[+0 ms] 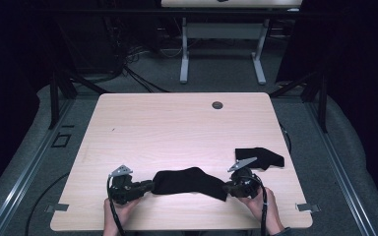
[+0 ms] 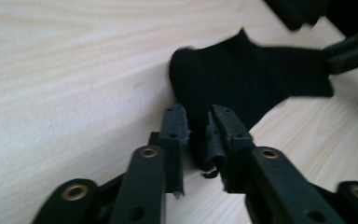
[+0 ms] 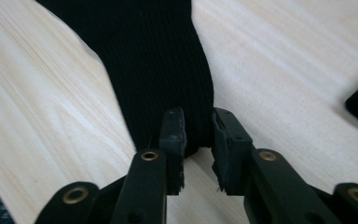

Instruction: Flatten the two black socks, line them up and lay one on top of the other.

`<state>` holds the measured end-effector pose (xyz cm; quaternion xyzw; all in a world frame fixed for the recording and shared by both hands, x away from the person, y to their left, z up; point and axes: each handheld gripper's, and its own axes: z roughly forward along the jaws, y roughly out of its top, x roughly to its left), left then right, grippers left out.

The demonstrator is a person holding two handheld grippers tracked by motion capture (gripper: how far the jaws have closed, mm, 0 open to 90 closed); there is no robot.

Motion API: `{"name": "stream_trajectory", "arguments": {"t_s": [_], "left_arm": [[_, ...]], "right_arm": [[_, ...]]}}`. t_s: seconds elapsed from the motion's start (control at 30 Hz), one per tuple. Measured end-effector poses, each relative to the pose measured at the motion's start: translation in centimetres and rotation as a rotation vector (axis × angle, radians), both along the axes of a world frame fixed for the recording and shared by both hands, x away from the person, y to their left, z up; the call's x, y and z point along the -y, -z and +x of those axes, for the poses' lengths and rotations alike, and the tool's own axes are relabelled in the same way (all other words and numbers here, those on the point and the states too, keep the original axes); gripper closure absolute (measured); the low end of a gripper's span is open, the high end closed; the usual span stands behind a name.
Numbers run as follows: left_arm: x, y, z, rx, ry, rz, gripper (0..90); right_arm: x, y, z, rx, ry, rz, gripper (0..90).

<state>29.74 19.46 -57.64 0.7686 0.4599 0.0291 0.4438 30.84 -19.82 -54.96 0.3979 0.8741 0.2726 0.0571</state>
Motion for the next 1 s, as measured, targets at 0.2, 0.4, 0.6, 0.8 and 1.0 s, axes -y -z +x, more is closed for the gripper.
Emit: {"name": "stream_trajectory", "arguments": {"t_s": [0.2,0.4,0.6,0.8,1.0], "left_arm": [[0.2,-2.1,-0.7,0.132,0.056,0.192,45.0],[1.5,-3.9,-0.4,0.207,0.258,0.337,46.1],[3.0,-2.9,0.0,0.218,0.383,0.406,51.4],[3.6,-1.7,0.4,0.209,0.431,0.442,56.0],[4.1,-1.1,0.3,0.246,0.443,0.520,62.6]], "right_arm": [[0.5,0.0,-0.4,0.048,0.018,0.001,46.4],[0.9,-1.8,-1.8,0.113,0.017,0.011,44.7],[-0.2,-1.3,-3.5,0.113,-0.015,0.013,44.3],[-1.7,0.3,-3.6,0.099,-0.055,-0.018,49.1],[-2.2,1.0,-3.6,0.103,-0.068,-0.042,53.9]]}}
